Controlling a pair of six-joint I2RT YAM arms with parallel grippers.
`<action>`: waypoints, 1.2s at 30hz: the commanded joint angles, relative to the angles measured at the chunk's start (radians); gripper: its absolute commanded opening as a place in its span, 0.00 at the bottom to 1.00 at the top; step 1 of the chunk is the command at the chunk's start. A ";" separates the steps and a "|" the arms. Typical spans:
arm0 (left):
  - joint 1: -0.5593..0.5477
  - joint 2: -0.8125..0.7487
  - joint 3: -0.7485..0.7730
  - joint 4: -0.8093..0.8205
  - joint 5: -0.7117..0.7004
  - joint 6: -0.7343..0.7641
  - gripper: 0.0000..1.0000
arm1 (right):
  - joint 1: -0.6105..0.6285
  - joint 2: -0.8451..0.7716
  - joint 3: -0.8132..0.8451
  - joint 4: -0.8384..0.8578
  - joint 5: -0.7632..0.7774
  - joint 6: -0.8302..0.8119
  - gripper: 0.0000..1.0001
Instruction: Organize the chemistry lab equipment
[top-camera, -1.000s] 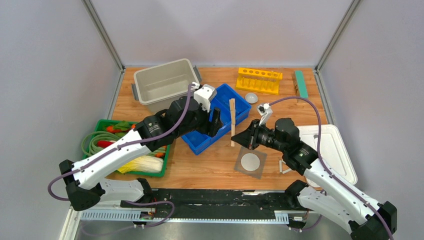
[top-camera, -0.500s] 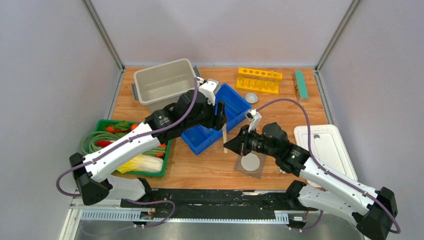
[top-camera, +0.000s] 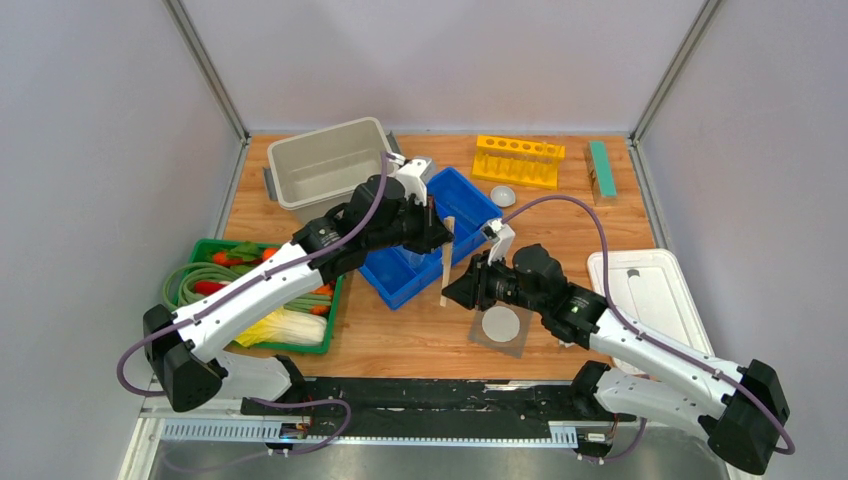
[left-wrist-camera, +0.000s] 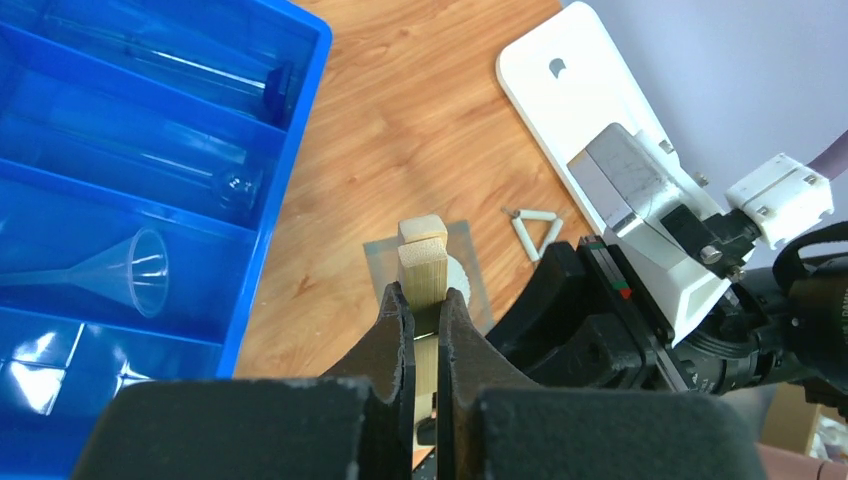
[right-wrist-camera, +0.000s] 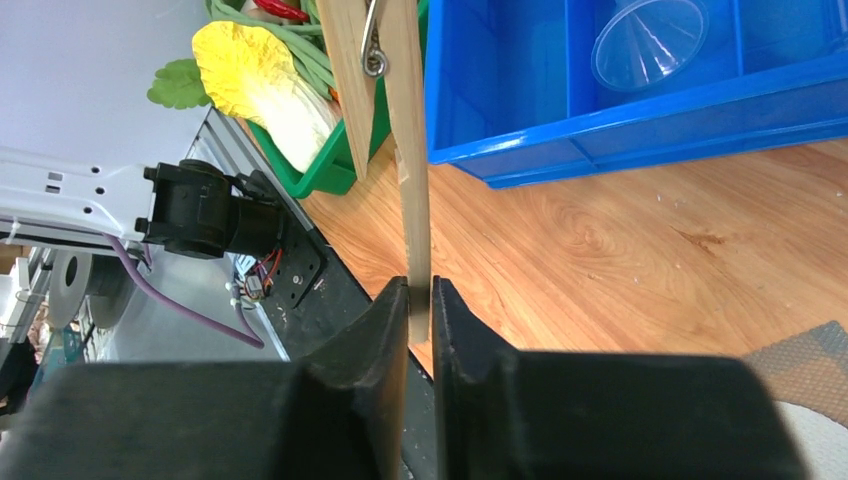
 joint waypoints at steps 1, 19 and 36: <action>0.022 -0.001 -0.003 0.024 0.029 0.034 0.00 | 0.006 -0.009 0.040 0.050 0.023 -0.014 0.37; 0.274 0.083 0.210 -0.099 -0.435 0.822 0.00 | 0.004 -0.085 0.086 -0.082 0.141 -0.080 1.00; 0.504 0.506 0.405 0.108 -0.502 1.082 0.00 | 0.004 -0.088 0.134 -0.215 0.264 -0.157 1.00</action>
